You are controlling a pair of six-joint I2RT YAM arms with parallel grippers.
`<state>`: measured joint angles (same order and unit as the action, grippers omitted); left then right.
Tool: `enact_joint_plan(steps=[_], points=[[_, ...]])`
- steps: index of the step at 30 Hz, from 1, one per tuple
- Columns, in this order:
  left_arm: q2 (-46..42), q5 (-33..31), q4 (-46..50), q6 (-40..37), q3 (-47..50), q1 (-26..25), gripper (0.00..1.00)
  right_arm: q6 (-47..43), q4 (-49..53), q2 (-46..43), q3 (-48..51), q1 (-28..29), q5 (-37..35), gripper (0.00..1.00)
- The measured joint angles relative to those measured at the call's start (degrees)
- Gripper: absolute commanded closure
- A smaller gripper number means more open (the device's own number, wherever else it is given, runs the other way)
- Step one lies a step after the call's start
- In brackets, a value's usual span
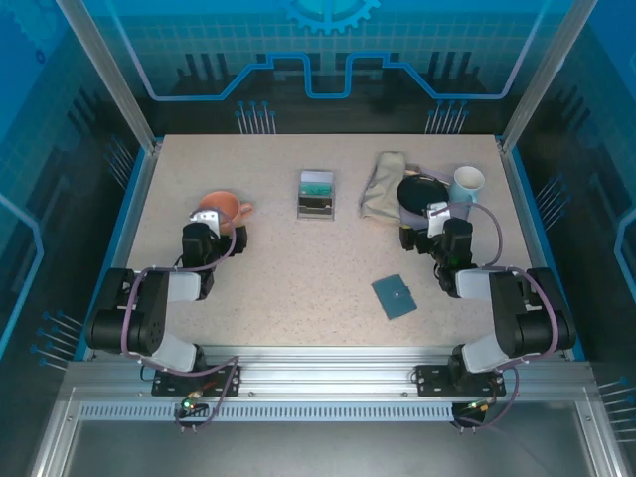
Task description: Put the credit cards into the card holder
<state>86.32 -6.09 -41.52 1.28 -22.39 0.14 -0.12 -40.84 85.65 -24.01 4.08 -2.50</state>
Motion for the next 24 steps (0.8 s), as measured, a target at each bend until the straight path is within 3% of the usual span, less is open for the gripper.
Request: enact_joint_plan(steps=[24], points=[[-0.1, 1.0, -1.5, -0.4, 0.2, -0.1, 0.01, -0.6, -0.8, 0.0, 0.0, 0.0, 0.1, 0.00]])
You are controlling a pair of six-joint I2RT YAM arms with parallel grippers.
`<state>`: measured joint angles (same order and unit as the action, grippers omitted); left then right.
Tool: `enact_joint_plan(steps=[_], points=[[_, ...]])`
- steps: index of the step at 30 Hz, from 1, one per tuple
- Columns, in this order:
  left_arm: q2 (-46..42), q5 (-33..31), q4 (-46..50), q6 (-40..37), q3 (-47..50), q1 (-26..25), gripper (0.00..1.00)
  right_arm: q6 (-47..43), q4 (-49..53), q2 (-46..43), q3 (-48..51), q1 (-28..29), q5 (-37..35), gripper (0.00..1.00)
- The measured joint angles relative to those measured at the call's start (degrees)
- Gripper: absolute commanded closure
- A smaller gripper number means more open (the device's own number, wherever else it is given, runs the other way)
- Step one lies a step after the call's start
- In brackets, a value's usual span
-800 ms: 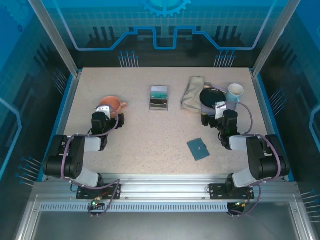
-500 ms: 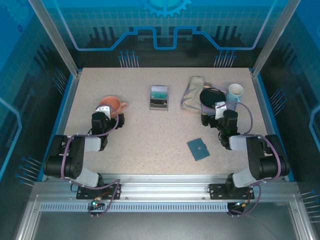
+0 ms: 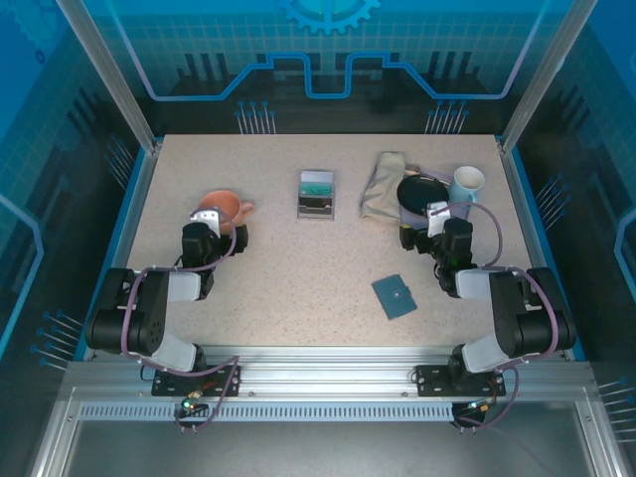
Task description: Put the credit cards into the card holder
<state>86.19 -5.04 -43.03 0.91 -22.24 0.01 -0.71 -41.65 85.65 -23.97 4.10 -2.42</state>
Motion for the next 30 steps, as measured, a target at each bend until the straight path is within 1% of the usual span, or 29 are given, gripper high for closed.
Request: enact_joint_plan(steps=[3, 6, 9, 12, 13, 15, 18, 20, 23, 25, 29, 30], points=[[-2.3, 0.0, -0.2, 0.0, 1.0, -0.3, 0.01, -0.6, -0.7, -0.5, 0.4, 0.0, 0.0, 0.00], [-8.9, -0.7, 5.0, 1.0, 0.9, -0.4, 0.01, -0.9, 3.0, -4.5, 0.6, 0.4, -0.3, 0.00], [-16.6, -1.6, 10.3, 3.3, 0.1, -0.4, 0.01, 0.5, 15.6, -11.6, -3.2, 0.8, -1.6, 0.00], [-24.6, -3.3, 19.1, 8.2, -1.6, -0.5, 0.01, 6.3, 32.6, -16.1, -13.5, 0.7, -3.2, 0.00], [-26.5, -4.2, 22.9, 10.3, -3.0, -0.5, 0.01, 8.4, 37.6, -16.8, -17.0, 0.7, -2.8, 0.00], [-28.9, -5.3, 30.7, 14.4, -6.8, -0.5, 0.01, 11.4, 45.2, -17.7, -21.9, 0.4, 0.3, 0.01], [-31.4, -5.2, 41.3, 20.6, -12.5, -0.5, 0.01, 16.0, 54.2, -19.1, -23.1, 0.4, 5.7, 0.09], [-33.2, -4.4, 47.3, 24.8, -14.7, -0.5, 0.01, 18.8, 60.3, -19.3, -22.2, 0.3, 9.0, 0.18], [-35.9, -0.3, 53.2, 30.2, -14.9, -0.4, 0.01, 21.8, 67.2, -19.3, -20.7, 0.6, 14.0, 0.29], [-37.2, 3.0, 54.7, 33.0, -14.4, -0.4, 0.01, 23.3, 70.4, -19.3, -19.9, 1.7, 14.9, 0.31], [-40.0, 9.4, 54.8, 38.2, -11.6, -0.4, 0.01, 25.7, 74.9, -20.0, -18.3, 4.7, 14.9, 0.41], [-40.3, 10.8, 54.8, 39.0, -11.1, -0.4, 0.01, 26.2, 75.8, -20.2, -18.0, 5.4, 14.7, 0.41]])
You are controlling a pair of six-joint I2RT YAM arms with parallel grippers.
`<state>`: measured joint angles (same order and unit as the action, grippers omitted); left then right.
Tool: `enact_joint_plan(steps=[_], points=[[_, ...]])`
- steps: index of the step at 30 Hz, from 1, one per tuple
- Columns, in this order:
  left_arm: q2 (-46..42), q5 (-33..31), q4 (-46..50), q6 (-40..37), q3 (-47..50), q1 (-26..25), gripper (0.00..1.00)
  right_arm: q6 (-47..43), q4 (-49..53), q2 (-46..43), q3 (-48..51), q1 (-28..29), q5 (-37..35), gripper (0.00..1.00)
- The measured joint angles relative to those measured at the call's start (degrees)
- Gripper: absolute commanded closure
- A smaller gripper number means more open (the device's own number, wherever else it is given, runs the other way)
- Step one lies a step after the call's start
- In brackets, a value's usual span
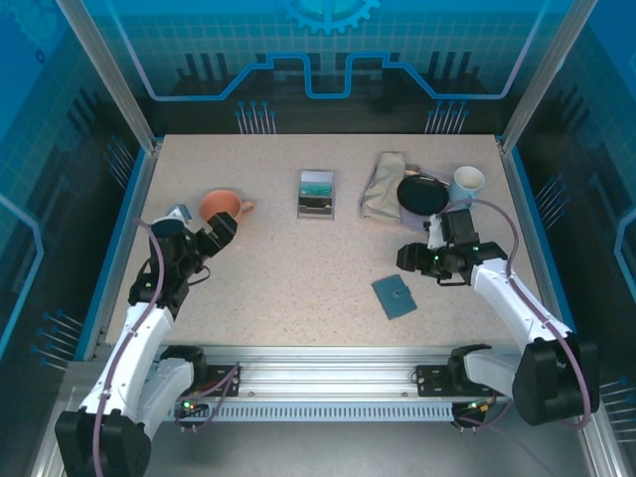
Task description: Put the credit cards into the card holder
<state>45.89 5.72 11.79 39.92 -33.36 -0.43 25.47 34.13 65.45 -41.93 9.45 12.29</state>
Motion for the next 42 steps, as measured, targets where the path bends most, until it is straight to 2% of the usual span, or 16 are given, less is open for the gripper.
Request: enact_joint_plan(steps=[6, 9, 17, 25, 28, 36, 42], points=[[0.7, 7.5, 0.0, 2.3, 0.5, -1.0, 0.01, 2.8, 3.0, 0.9, 3.2, 5.4, -1.6, 0.50], [1.9, 9.4, 0.0, 2.5, 0.5, -4.8, 0.01, 4.6, 2.5, 2.7, 5.3, 7.0, -1.5, 0.53], [7.0, 9.6, -0.9, 3.7, 0.7, -15.6, 0.01, 11.5, -2.8, 8.0, 7.8, 14.3, -1.2, 0.56], [12.3, 9.8, -1.8, 4.1, 0.6, -19.7, 0.01, 25.0, -14.1, 11.4, 7.7, 24.7, -1.3, 0.58], [14.5, 9.9, -1.7, 4.1, 0.0, -21.7, 0.01, 27.3, -14.6, 12.1, 6.1, 27.2, -1.7, 0.57], [18.7, 10.3, -2.2, 4.4, -1.8, -27.0, 0.01, 22.7, -7.4, 11.1, 0.5, 26.6, -7.6, 0.58], [24.7, 10.6, -4.7, 7.2, -2.6, -31.4, 0.04, 18.4, -5.5, 13.2, 0.2, 26.4, -6.9, 0.64]])
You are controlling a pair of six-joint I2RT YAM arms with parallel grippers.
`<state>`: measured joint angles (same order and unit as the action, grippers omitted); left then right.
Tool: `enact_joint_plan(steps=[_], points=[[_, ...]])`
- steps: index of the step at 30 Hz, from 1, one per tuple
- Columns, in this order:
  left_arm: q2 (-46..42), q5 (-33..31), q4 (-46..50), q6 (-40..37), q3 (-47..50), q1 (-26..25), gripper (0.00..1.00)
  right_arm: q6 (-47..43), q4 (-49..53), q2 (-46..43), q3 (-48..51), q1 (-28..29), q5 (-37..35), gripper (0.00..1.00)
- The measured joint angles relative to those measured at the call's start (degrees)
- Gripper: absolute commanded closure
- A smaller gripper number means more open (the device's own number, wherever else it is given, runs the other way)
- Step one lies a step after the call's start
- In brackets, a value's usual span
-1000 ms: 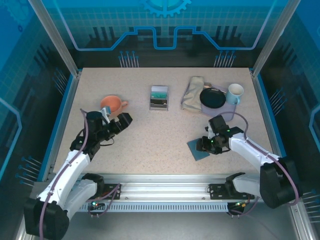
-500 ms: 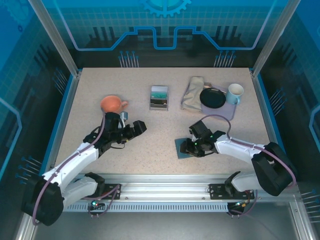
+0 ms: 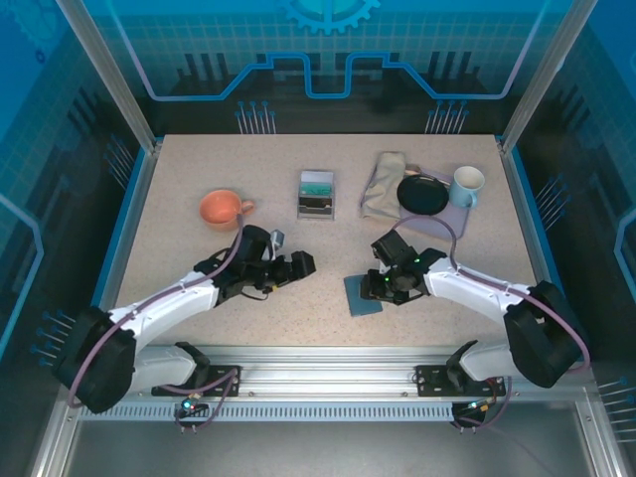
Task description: Put the credit cards into the card holder
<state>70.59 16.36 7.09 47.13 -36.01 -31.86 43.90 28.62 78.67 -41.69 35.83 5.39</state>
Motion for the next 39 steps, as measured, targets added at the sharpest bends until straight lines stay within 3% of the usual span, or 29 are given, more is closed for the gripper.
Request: enact_joint_plan(steps=[8, 17, 23, 27, 39], points=[[6.3, 0.6, -3.3, 3.2, -1.5, -4.9, 0.12, -1.1, -1.4, 4.4, 0.0, 2.4, 3.0, 0.70], [9.9, 1.3, -4.4, 5.7, -2.2, -5.2, 0.22, 1.3, -7.7, 5.1, 0.2, 3.3, 9.1, 0.69], [11.2, 1.5, -4.9, 7.0, -3.1, -5.2, 0.27, -0.5, -4.1, 2.2, -0.1, 2.4, 7.0, 0.70], [12.3, 2.0, -4.8, 8.1, -3.2, -5.2, 0.36, -1.6, -3.3, 1.9, -0.1, 0.4, 6.8, 0.71], [12.7, 3.0, -5.3, 11.4, -3.2, -6.2, 0.38, -7.1, 0.2, 4.7, -5.2, -0.6, 5.1, 0.66]])
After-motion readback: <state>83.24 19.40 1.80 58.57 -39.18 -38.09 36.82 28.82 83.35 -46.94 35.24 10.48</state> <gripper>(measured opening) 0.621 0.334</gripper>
